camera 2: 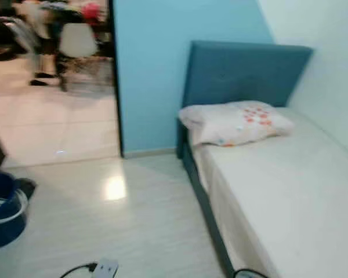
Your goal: Clean up the room
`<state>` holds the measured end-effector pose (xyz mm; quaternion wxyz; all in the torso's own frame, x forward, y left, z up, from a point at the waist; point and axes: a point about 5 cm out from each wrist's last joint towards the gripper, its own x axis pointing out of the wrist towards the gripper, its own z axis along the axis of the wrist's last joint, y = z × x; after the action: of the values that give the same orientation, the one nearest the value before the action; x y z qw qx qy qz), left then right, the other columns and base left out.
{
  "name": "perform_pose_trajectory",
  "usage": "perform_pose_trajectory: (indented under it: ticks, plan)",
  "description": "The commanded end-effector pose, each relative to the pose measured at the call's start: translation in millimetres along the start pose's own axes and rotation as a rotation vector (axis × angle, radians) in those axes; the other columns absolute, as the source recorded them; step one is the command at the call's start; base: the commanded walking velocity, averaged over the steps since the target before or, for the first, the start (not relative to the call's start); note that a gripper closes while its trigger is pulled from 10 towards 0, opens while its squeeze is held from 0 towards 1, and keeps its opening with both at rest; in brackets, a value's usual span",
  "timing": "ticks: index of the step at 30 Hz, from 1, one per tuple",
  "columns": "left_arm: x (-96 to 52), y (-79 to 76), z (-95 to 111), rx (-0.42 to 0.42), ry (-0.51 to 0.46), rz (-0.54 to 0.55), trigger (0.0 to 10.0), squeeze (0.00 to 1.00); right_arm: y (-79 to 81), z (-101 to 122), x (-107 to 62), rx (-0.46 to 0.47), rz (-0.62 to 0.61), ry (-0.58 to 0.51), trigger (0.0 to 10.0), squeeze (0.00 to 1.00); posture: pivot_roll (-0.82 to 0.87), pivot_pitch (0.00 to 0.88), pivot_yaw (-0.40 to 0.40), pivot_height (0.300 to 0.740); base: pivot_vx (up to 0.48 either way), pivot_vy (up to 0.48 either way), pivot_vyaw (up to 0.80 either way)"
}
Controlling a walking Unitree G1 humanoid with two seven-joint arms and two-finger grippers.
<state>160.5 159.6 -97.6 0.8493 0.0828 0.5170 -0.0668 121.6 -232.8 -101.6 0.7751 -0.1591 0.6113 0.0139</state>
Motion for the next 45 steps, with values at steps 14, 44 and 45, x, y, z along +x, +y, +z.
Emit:
perform_pose_trajectory:
  ticks: [14,44,45]
  plan:
    - [-1.3,22.1,8,0.144,-0.032,0.149,10.0,0.00,-8.3,1,-0.6,0.038,-0.026,-0.052,10.0,0.00,0.07,0.000,-0.074,0.740,0.000,0.000,-0.79]
    - [-13.2,58.3,-36,0.270,0.081,0.218,10.0,0.00,21.9,85,-10.7,0.365,0.174,-0.347,10.0,0.00,0.14,0.000,-0.095,0.740,0.000,0.000,-0.79]
    - [-13.0,57.5,-36,0.273,0.082,0.211,10.0,0.00,21.3,83,-10.3,0.364,0.172,-0.342,10.0,0.00,0.14,0.000,-0.095,0.740,0.000,0.000,-0.79]
